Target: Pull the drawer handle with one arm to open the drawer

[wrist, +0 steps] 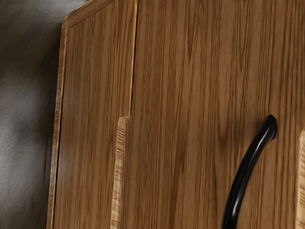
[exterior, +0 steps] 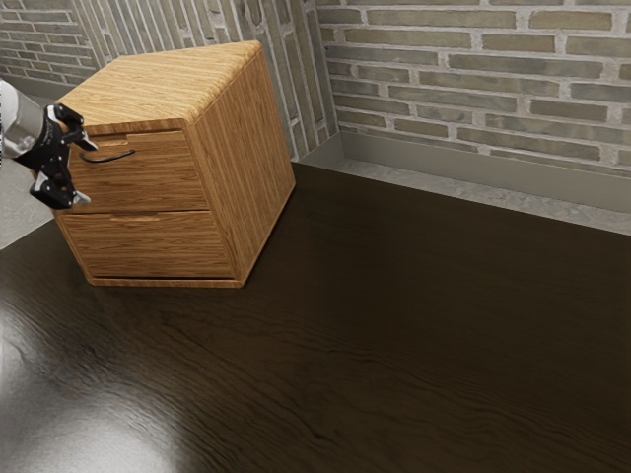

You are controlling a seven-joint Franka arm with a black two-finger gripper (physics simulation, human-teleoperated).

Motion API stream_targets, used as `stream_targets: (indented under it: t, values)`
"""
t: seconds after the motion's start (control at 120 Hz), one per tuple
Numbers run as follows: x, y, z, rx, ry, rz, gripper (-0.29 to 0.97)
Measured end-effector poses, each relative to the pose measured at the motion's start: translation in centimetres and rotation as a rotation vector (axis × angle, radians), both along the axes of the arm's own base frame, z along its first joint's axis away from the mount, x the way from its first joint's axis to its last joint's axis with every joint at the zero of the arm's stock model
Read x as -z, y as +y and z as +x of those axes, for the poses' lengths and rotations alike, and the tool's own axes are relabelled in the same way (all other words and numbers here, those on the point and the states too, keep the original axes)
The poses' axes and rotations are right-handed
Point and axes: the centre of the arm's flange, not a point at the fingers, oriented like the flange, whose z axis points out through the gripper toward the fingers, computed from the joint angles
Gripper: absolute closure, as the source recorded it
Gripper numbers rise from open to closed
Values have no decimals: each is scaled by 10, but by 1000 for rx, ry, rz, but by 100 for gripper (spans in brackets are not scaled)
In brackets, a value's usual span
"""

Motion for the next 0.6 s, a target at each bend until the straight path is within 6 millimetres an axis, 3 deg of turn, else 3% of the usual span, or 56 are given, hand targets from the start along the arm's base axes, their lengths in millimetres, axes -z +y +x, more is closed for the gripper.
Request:
stream_targets:
  t: [0.325,0.6]
  values:
    - [16,8,5,-13,29,-4,3]
    - [22,2,9,-5,33,-22,3]
